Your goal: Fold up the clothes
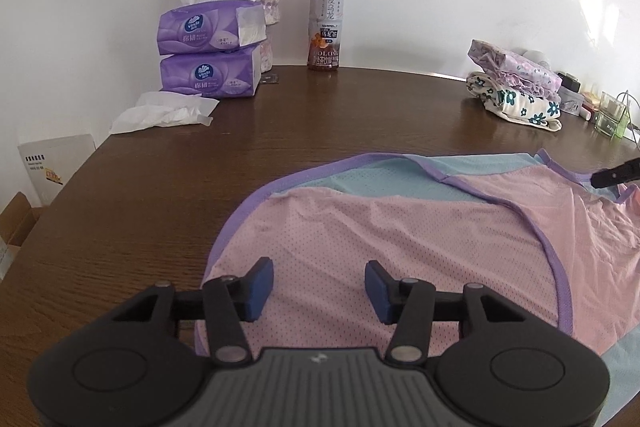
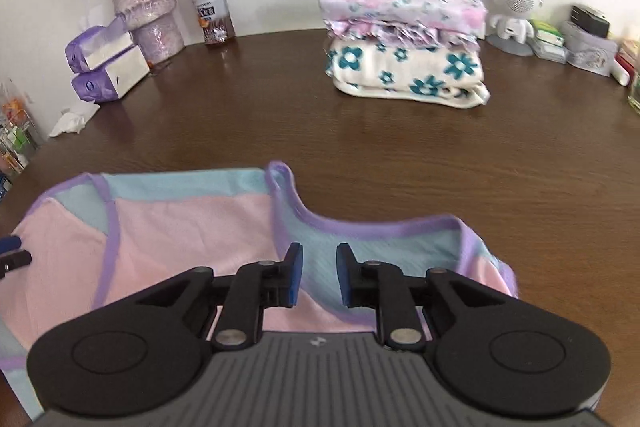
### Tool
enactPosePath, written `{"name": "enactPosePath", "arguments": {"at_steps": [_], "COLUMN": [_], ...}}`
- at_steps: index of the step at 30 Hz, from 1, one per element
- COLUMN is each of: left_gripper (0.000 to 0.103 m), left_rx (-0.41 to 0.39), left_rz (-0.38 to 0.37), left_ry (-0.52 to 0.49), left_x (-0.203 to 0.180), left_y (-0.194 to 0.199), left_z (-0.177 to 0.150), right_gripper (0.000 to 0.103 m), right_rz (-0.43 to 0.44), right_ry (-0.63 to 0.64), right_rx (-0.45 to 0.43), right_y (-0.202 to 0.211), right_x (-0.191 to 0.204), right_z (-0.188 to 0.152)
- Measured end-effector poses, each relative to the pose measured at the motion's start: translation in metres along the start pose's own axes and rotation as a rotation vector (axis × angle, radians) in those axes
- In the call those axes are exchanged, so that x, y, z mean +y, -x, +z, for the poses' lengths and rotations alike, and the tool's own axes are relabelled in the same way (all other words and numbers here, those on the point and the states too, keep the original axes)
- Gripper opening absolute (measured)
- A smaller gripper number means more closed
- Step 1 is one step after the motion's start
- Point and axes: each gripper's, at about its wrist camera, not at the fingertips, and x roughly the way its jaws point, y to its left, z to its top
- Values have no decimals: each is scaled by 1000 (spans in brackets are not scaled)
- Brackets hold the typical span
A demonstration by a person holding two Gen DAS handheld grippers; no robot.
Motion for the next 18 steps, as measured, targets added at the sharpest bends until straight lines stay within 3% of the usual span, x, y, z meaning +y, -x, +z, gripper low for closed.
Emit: {"name": "enactPosePath", "arguments": {"at_steps": [3, 9, 13, 17, 18], "left_gripper": [52, 51, 51, 51, 47], "left_rx": [-5, -4, -19, 9, 23], "left_rz": [8, 9, -113, -246, -277], "left_ry": [-10, 7, -2, -92, -114], "left_x": [-3, -5, -17, -43, -50], "left_y": [0, 3, 28, 48, 51], "left_z": [-1, -2, -6, -16, -19], "right_gripper": [18, 18, 19, 19, 19], "right_rz": [-12, -98, -24, -45, -30], "right_ry": [52, 177, 133, 162, 149], "right_rx": [14, -39, -34, -18, -16], "right_y": [-1, 5, 10, 5, 11], "right_x": [3, 19, 13, 15, 16], "right_z": [-10, -16, -15, -23, -27]}}
